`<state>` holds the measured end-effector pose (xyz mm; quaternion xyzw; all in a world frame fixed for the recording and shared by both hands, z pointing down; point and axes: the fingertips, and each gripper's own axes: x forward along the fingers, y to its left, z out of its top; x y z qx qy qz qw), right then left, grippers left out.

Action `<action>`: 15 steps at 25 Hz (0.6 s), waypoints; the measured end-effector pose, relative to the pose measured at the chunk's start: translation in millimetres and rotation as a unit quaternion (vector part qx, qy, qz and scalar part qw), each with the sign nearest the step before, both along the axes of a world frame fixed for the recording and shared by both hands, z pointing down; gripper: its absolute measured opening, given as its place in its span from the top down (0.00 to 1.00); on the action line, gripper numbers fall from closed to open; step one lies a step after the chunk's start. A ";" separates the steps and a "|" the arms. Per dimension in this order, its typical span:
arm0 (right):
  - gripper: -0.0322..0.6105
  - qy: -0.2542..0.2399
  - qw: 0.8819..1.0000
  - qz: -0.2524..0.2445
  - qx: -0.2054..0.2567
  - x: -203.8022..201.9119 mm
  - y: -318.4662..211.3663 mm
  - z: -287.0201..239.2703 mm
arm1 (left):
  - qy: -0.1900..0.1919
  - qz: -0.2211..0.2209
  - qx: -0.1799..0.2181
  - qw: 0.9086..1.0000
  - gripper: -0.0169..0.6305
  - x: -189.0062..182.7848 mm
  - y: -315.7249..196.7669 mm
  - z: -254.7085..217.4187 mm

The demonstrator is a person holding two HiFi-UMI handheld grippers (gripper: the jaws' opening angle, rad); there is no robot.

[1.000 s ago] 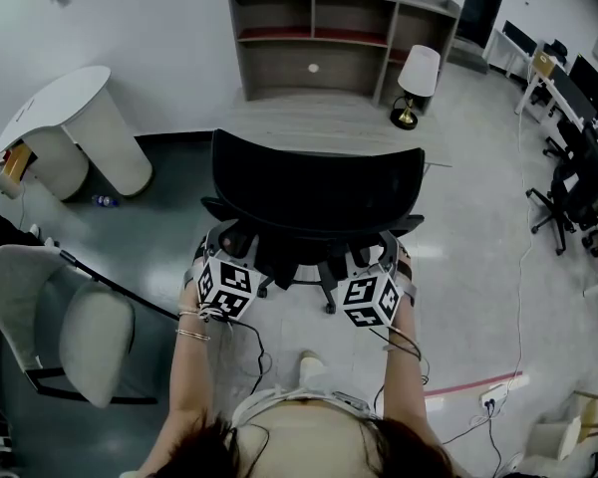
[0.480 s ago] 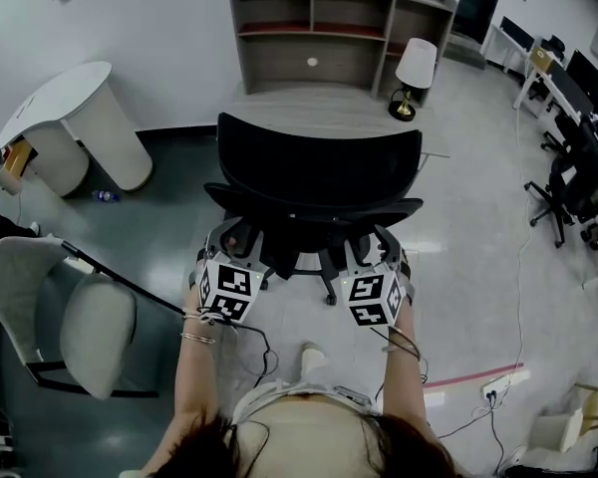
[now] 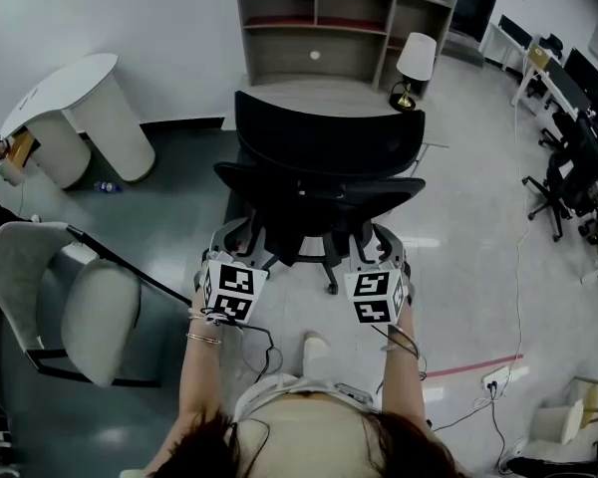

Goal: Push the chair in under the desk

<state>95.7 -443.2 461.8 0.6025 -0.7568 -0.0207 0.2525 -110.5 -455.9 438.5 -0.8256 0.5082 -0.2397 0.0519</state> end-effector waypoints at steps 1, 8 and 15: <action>0.70 -0.003 1.000 0.001 0.000 -1.7 4.7 -0.7 | 0.001 0.002 0.002 1.000 0.84 -1.6 4.6 -0.3; 0.73 -0.014 1.000 0.009 0.004 -12.6 36.5 -5.8 | 0.015 0.003 0.002 1.000 0.87 -10.0 39.8 -1.7; 0.76 -0.016 1.000 0.011 0.008 -23.1 69.5 -7.8 | 0.023 0.007 0.011 1.000 0.89 -16.5 72.2 -4.8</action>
